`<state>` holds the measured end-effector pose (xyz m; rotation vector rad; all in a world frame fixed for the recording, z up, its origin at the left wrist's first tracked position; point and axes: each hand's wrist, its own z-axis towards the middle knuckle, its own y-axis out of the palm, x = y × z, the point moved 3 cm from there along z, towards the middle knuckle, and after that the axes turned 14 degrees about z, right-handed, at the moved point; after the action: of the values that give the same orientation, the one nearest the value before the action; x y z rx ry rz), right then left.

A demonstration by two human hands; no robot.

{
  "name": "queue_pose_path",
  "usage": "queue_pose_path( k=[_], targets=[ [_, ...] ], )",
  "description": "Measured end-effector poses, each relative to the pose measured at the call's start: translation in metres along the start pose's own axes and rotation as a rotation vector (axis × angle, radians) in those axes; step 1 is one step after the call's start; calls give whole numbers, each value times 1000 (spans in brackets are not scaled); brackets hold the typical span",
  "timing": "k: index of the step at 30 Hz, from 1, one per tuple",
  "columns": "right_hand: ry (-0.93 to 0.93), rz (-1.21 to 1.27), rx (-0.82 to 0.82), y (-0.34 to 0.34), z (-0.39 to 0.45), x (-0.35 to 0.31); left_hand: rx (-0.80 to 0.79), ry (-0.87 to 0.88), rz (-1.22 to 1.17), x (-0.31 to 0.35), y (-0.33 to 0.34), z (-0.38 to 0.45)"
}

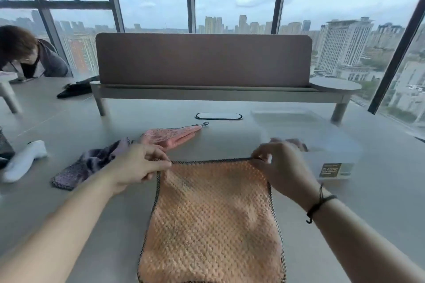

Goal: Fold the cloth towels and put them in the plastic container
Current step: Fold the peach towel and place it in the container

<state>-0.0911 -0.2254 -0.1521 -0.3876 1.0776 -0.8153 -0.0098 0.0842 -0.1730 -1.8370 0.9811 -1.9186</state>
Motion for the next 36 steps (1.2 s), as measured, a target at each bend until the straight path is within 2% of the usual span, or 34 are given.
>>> queue_pose_path(
  k=[3,6,10,17,21,31,36],
  targets=[
    [69,-90,-69,43,-8,28,70,-43,88,-30,21,13],
    [134,-77,-52,63,-6,41,172,-28,22,-35,29,22],
    [149,114,84,57,3,48,238,-20,-181,-36,34,31],
    [145,281,52,45,-3,55,282,95,-314,-43,30,32],
    [201,316,53,42,-10,49,279,60,-341,-41,32,28],
    [223,260,-23,43,-19,50,170,55,-118,-41,35,14],
    [219,244,-32,43,-19,51,182,81,-22,-40,38,13]
  ],
)
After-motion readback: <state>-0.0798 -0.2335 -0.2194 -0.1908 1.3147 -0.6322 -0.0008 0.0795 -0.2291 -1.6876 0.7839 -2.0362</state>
